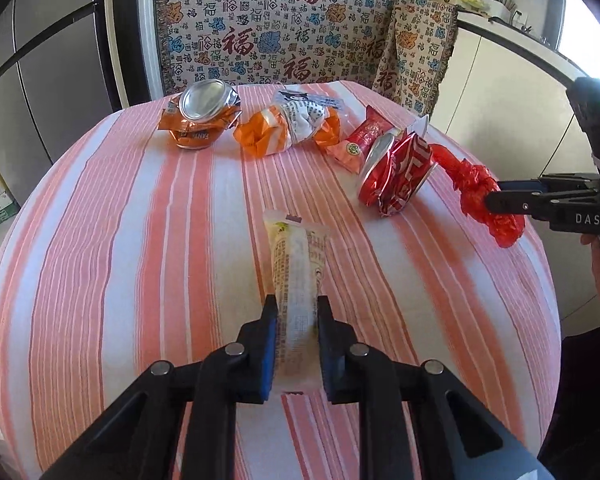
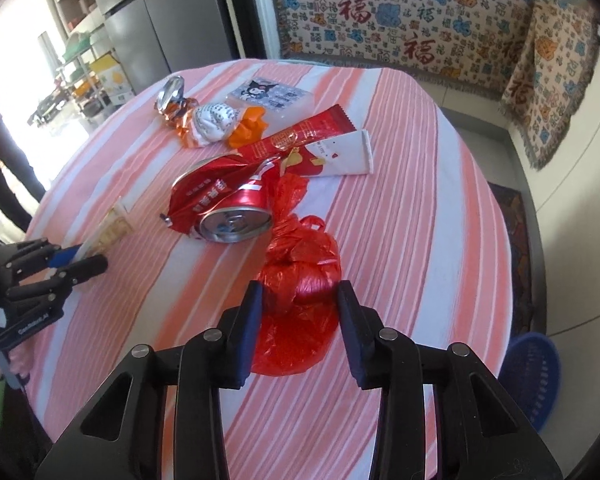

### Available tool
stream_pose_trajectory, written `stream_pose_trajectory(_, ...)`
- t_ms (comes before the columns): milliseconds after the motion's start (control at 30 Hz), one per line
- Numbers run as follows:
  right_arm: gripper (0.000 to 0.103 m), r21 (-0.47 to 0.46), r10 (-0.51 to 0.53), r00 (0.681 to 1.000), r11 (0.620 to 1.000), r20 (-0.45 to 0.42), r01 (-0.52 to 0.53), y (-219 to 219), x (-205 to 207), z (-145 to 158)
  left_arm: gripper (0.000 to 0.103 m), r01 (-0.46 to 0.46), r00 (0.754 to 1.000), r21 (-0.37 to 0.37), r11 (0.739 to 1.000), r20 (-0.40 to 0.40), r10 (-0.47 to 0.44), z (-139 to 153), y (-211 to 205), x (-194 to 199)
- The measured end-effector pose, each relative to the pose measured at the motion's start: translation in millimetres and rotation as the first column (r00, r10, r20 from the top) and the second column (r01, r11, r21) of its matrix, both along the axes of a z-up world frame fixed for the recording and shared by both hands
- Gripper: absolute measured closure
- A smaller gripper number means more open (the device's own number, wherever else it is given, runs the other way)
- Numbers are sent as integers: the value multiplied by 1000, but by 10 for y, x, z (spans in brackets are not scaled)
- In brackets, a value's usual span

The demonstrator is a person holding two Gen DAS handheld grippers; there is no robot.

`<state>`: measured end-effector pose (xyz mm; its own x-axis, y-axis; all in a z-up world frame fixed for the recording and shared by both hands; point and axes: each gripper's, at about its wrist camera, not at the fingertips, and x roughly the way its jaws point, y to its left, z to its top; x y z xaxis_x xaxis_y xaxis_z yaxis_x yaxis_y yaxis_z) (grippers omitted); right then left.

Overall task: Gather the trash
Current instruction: 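Carry both items over the blue wastebasket and open both tools to drop them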

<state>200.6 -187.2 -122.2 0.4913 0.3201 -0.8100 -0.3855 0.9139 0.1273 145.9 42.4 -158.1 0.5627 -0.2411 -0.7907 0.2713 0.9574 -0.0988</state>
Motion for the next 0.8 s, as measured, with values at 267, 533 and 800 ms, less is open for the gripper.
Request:
stream_pose_trajectory(267,65,104,-34,999,994,0,34,-306,-334,85,85,24,999,-76,997,49,-20,245,-158,-291)
stream_pose_trajectory(533,65,135,-53,999,990,8,51,-478,-568,118,85,104,992,-65,992,78,-99,385,-636,-376)
stream_pose_trajectory(800,65,145,-148,989,979,11,145,-1024,-624,120,85,184,982,-108,977,64,-178,452,-1212,-330)
